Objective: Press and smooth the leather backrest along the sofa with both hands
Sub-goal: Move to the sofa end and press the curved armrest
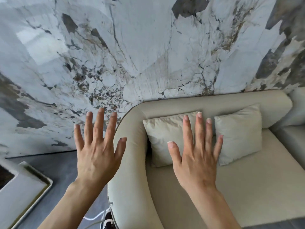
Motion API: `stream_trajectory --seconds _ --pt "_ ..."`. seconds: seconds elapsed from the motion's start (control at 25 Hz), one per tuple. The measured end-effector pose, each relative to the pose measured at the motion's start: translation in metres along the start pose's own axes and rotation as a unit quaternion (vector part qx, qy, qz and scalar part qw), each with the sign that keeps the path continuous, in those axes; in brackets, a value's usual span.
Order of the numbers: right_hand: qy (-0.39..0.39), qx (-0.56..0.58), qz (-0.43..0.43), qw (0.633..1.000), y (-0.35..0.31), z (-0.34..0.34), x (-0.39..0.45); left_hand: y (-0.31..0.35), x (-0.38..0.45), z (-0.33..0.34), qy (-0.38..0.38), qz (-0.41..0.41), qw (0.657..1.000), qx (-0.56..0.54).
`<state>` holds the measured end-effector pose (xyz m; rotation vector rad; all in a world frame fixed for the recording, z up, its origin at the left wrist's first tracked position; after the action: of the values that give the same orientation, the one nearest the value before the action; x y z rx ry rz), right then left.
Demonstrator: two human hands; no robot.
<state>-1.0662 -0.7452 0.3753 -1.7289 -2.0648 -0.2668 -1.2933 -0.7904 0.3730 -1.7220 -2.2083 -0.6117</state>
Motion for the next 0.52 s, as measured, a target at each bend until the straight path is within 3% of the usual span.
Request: stream_trajectory --seconds 0.32,0.52 --pt "-0.032 -0.104 0.131 0.985 -0.108 0.036 0.034 -0.091 0.105 0.071 -0.026 0.141 0.982 -0.124" --pt "-0.02 -0.155 0.202 0.967 -0.139 0.025 0.029 -0.091 0.143 0.081 -0.013 0.237 0.957 -0.167"
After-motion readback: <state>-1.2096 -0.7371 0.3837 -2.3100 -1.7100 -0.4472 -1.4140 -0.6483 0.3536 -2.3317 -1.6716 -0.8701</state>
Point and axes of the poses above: each hand's wrist, its own x-axis towards the middle knuckle, its own z-axis out of the palm, y = z × x, the point moved 4 cm from there along x, towards the middle knuckle, and after that the axes turned 6 degrees about -x, right-handed, at the moved point
